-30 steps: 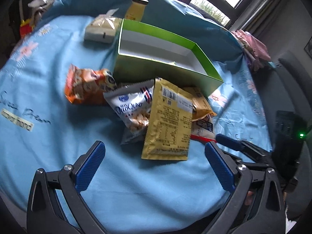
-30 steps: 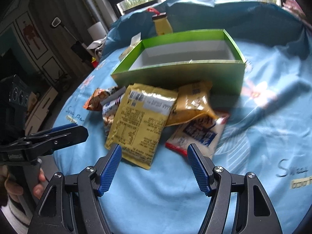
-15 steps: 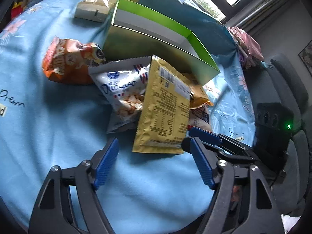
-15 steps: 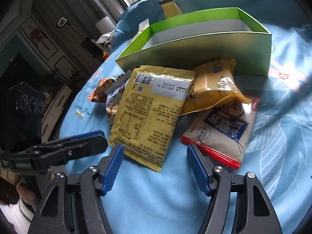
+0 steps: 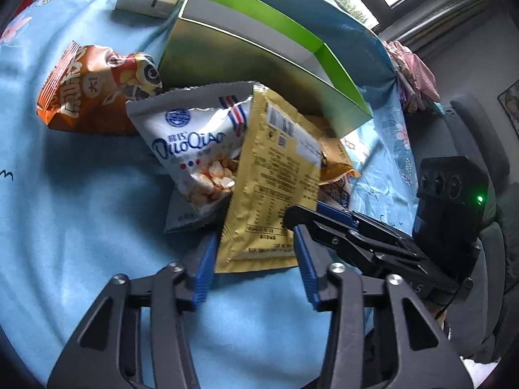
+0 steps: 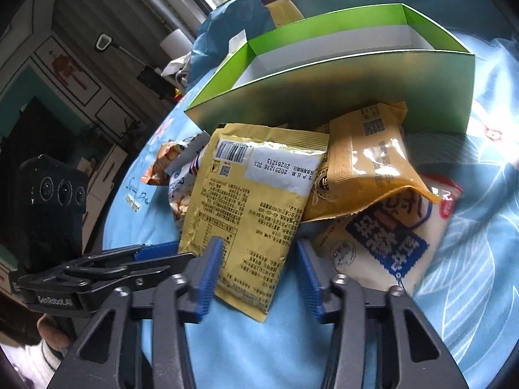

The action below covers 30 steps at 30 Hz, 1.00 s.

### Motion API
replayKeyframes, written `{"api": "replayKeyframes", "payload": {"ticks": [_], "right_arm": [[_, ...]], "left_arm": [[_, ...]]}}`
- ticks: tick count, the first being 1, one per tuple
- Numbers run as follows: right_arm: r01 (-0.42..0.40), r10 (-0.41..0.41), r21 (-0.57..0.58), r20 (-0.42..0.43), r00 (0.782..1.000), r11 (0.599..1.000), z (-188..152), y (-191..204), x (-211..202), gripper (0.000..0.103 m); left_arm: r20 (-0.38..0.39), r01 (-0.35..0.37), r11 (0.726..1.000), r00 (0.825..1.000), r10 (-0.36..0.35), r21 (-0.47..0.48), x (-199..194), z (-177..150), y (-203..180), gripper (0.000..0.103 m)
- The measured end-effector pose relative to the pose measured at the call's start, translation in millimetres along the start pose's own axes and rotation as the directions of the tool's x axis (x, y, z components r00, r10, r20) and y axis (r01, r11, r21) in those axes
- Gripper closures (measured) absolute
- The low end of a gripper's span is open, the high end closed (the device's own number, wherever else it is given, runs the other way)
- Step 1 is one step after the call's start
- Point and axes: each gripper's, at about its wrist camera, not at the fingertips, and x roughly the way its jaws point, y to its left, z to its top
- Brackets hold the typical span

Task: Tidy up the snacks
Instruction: 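Close the grippers on the edge of the gold bag, then lift the gold bag and carry it over the green box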

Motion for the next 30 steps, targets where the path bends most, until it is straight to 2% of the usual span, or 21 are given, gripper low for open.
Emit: {"api": "replayKeyframes", "payload": {"ticks": [2,5,7,11,17,30], "right_arm": [[0.004,-0.004,-0.016,0.0,1.0,1.0,0,1,0,0.068],[0.011,-0.011,-0.038,-0.001,1.0,0.999,1,2,1,0.08],[0.015,-0.016,-0.05,-0.005,1.0,0.999,0,3,2,0.086],[0.033,-0.034,-0.092,-0.003,0.999,0.995,-4,11,-1,0.089],[0.032,-0.03,-0.11,0.022,0.999,0.993,-11,20,-19,0.089],[0.057,-0.041,-0.134,0.118,0.992,0.989,-12,33,-65,0.089]], "left_arm": [[0.0,-0.001,1.0,1.0,0.001,-0.01,-1,1,2,0.067],[-0.004,-0.009,1.0,1.0,0.009,-0.012,-1,3,4,0.084],[-0.007,-0.023,1.0,1.0,0.023,0.0,-1,2,2,0.084],[-0.009,-0.03,0.999,0.999,0.03,0.018,-3,-2,-2,0.085],[0.008,-0.025,0.999,1.0,0.025,0.048,-15,-6,-15,0.085],[0.084,-0.085,0.979,0.994,0.07,0.187,-34,-8,-59,0.085]]}}
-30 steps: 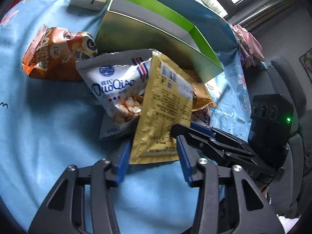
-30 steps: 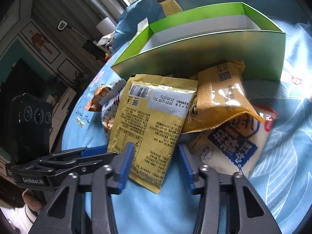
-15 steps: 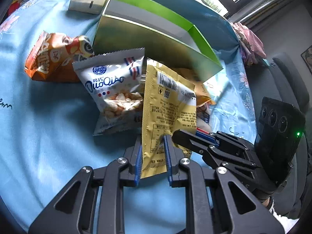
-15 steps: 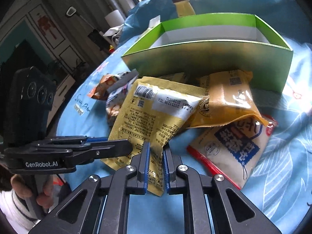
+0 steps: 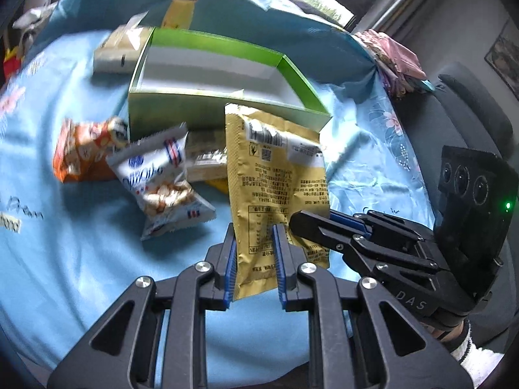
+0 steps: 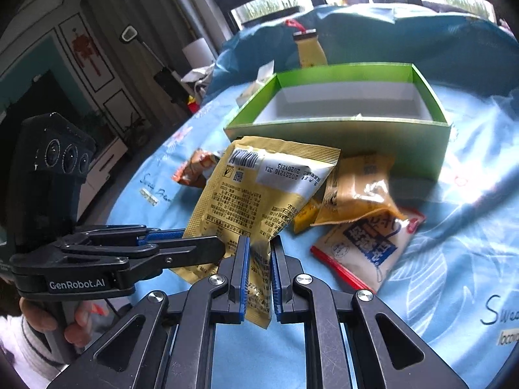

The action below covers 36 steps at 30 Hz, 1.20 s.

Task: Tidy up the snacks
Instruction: 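Lift the gold bag and carry it over the green box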

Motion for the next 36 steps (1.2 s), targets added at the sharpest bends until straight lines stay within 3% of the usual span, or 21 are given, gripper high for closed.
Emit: {"api": "replayKeyframes", "payload": {"ticks": [18,36], "right_arm": [[0.026,-0.025,-0.015,0.11,0.994,1.0,39,2,-19,0.089],[0.038,-0.033,-0.034,0.135,0.99,0.999,71,-10,-9,0.089]], "left_arm": [[0.085,-0.028,0.996,0.996,0.021,0.088,-10,43,-17,0.084],[0.112,-0.036,0.994,0.993,0.025,0.105,0,84,-13,0.085]]}}
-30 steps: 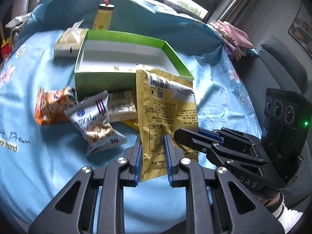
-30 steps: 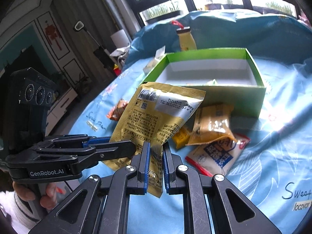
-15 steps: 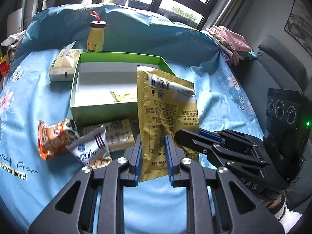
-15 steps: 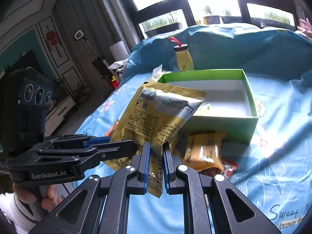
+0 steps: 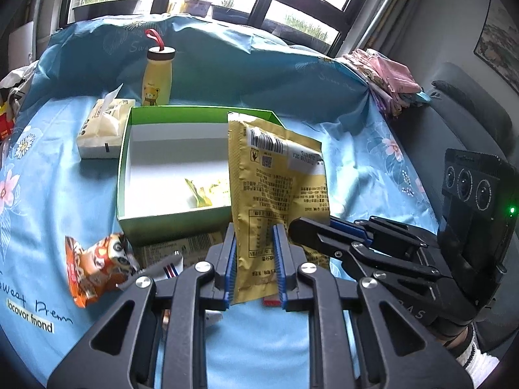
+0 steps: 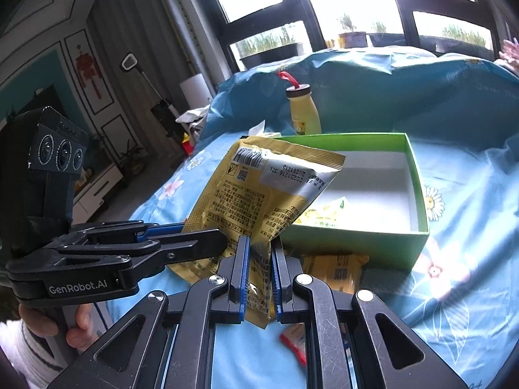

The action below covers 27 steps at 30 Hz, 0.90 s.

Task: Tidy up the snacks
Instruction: 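Lift the gold bag and carry it over the green box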

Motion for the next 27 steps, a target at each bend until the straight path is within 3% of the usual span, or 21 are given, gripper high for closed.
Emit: {"api": "replayKeyframes", "payload": {"ticks": [27], "right_arm": [[0.032,-0.032,-0.023,-0.009,0.999,0.999,47,-28,52,0.089]], "left_arm": [[-0.016,-0.022,0.999,1.0,0.022,-0.032,49,57,33,0.085]]}}
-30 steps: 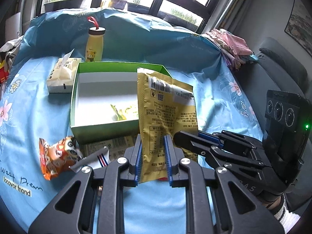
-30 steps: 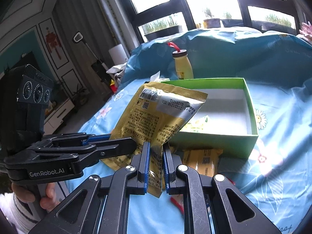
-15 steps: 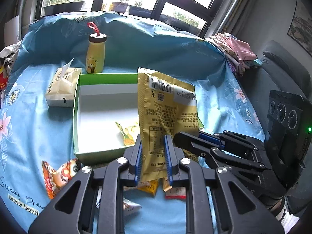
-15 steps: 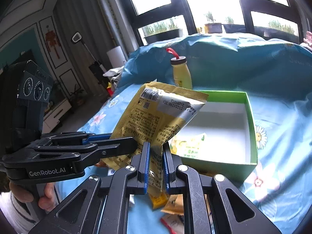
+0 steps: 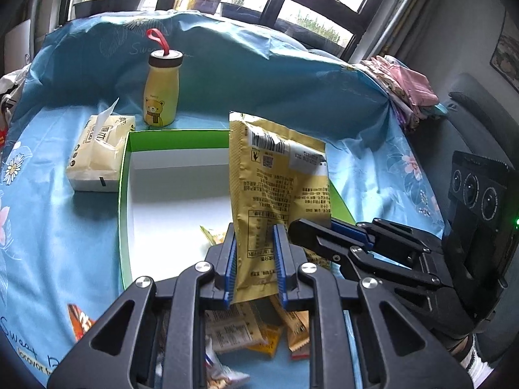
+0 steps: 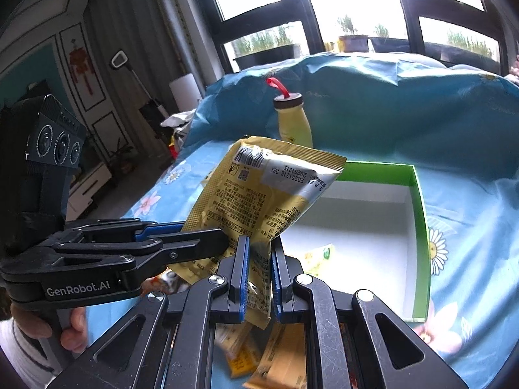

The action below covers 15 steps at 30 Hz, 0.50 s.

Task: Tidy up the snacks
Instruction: 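Lift the gold bag and carry it over the green box, then lower the gold bag into the box and open the grippers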

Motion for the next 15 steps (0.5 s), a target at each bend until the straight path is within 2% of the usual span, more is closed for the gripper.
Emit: {"api": "replayKeyframes", "payload": {"ticks": [15], "right_arm": [[0.039,-0.037,0.024,-0.111,0.993,0.999,1,-27,62,0.089]], "left_arm": [[-0.108,-0.032,0.996,0.994,0.022,-0.089,58,4,31,0.083]]}}
